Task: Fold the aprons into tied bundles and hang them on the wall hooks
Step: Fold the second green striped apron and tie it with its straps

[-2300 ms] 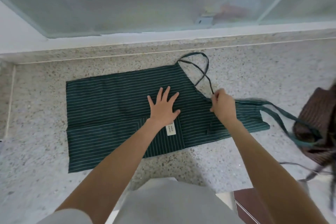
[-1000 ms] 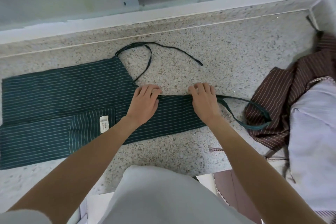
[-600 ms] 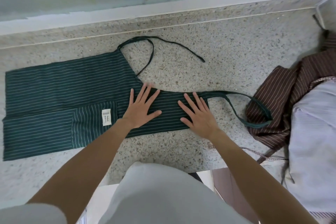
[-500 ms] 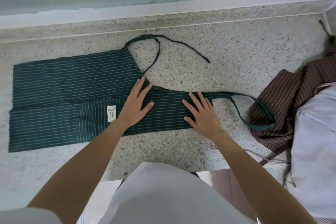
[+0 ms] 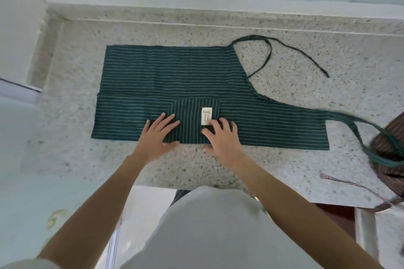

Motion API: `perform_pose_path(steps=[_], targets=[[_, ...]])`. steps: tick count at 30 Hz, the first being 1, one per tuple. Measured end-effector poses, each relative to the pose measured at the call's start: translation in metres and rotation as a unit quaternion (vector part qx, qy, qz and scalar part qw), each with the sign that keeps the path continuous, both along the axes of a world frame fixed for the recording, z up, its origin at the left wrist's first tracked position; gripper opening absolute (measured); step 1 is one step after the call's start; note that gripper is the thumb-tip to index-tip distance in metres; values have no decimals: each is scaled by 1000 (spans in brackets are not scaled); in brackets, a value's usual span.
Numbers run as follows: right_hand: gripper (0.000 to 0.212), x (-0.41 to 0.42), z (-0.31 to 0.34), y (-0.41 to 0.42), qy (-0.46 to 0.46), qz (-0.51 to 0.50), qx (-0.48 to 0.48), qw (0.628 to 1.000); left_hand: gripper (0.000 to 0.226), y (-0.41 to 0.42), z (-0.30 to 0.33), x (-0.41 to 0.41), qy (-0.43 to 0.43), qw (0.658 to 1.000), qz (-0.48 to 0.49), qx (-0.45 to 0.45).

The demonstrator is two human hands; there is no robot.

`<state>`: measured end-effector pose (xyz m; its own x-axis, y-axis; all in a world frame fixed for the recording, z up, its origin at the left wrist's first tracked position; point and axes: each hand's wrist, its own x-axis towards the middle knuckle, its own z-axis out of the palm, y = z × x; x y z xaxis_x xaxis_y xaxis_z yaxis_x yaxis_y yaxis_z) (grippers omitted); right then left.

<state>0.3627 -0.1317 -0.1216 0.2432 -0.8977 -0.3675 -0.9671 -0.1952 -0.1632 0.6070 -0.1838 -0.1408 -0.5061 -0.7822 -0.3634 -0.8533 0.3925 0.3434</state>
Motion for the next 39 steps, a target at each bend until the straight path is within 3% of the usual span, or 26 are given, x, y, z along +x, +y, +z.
perform_pose_path(steps=[5,8,11,14,20,24,27,35,39], targets=[[32,8,1,7,61,45,-91,993,68,6,8,62,-26,999,7,-27],[25,9,2,8,30,54,-130,990,42,1,6,83,-7,998,27,-60],[22,12,10,10,-32,8,-85,996,22,-7,15,97,58,991,68,-97],[19,11,24,13,-18,-47,-40,998,24,-11,28,104,24,992,51,-116],[26,-4,71,-20,-12,-79,-160,984,24,-49,73,107,29,976,34,-213],[21,-14,83,-74,-49,-60,-198,977,18,-103,95,94,-25,977,43,-206],[21,-18,78,-122,-87,-79,-168,979,24,-141,90,85,-59,982,54,-173],[31,-15,35,-209,-15,-119,0,993,26,-197,48,74,-94,986,102,-96],[26,-10,25,-222,53,-116,-10,992,29,-200,30,83,-51,986,108,-115]])
